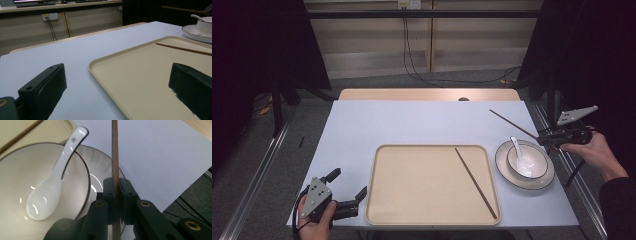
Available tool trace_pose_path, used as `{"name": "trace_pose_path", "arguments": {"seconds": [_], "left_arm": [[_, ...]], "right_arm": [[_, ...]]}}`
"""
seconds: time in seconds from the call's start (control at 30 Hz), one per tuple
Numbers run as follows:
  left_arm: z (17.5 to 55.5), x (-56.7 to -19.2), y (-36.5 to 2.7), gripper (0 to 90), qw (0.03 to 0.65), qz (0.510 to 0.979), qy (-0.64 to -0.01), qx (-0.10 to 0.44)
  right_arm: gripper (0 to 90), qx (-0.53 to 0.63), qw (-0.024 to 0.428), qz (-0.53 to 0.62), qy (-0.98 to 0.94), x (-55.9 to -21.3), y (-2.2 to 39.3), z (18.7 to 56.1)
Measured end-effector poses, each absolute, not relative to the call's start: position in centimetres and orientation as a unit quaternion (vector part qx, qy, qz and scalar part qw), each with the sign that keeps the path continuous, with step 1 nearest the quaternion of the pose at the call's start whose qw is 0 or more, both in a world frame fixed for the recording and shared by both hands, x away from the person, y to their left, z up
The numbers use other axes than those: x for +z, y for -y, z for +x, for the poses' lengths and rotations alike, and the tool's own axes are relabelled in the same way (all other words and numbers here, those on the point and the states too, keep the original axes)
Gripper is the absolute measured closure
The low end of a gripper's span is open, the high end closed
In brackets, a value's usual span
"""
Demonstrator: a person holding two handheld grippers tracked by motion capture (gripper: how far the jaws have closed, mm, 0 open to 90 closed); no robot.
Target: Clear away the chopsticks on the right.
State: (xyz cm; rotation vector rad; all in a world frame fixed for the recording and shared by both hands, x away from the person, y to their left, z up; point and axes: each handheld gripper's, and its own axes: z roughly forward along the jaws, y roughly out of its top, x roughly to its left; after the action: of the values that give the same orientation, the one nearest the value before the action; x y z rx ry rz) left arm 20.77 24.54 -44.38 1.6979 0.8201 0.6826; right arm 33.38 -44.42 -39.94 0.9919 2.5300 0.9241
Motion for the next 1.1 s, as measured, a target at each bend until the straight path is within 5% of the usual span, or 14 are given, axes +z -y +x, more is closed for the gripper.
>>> {"name": "trace_pose_path", "arguments": {"seconds": [0.5, 1.1], "left_arm": [[20.7, -44.3, -24.6, 1.3, 0.547, 0.707, -0.341, 0.291], [20.5, -44.2, -24.5, 1.3, 0.543, 0.711, -0.340, 0.291]], "right_arm": [[84.6, 0.359, 0.123, 0.391, -0.839, -37.2, 41.0, 30.1], [84.6, 0.389, 0.080, 0.405, -0.824, -39.0, 35.4, 25.9]]}}
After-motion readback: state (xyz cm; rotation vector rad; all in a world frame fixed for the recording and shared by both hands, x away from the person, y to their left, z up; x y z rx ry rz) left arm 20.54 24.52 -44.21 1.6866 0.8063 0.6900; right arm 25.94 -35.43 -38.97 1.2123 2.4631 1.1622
